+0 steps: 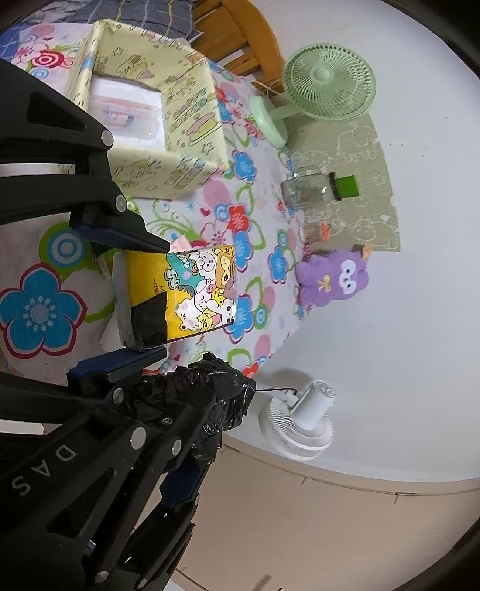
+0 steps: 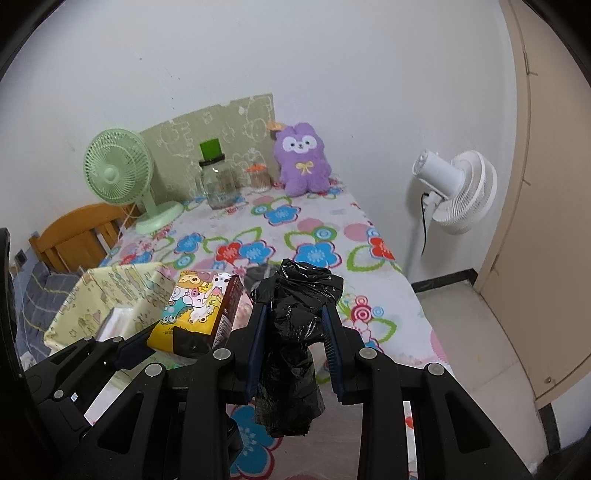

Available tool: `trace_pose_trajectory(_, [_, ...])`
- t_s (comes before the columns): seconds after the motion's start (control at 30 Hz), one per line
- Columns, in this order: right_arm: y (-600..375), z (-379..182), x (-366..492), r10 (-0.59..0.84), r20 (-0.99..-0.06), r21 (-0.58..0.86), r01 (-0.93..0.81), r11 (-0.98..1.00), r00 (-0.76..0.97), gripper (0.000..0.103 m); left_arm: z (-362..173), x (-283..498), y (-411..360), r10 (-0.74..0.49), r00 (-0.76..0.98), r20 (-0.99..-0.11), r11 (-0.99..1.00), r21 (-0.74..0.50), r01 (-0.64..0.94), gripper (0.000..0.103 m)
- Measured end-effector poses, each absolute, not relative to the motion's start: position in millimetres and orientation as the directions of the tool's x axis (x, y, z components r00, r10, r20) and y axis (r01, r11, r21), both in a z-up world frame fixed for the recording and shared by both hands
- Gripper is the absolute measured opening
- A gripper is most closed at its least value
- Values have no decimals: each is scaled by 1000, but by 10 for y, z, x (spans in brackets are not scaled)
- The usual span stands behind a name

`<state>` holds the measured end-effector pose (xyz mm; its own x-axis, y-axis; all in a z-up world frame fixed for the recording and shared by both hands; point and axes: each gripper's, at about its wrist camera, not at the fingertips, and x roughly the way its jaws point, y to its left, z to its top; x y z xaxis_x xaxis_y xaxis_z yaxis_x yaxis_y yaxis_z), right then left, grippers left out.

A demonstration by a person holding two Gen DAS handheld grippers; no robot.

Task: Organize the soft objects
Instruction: 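Grasp the yellow cartoon package with the left gripper, then carry the yellow package with the left gripper while the right gripper carries the black bag toward the box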

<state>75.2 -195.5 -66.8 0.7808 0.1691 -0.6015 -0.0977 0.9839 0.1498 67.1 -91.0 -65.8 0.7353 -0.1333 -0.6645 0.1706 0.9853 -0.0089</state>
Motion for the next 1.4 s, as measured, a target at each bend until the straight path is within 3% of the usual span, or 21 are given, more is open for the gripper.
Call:
trace_pose_trajectory(0.6, [-1775,-221,704,170,-541,119,-126,985,824,33,-249,645,-739,-120,787,-605,986,18,164,50])
trace_pose_trajectory(1.4, [-1196,-238,962,258,-555,117,-233,965,791,33,-266,789,-187,-53,784,-618,995,31,92,50])
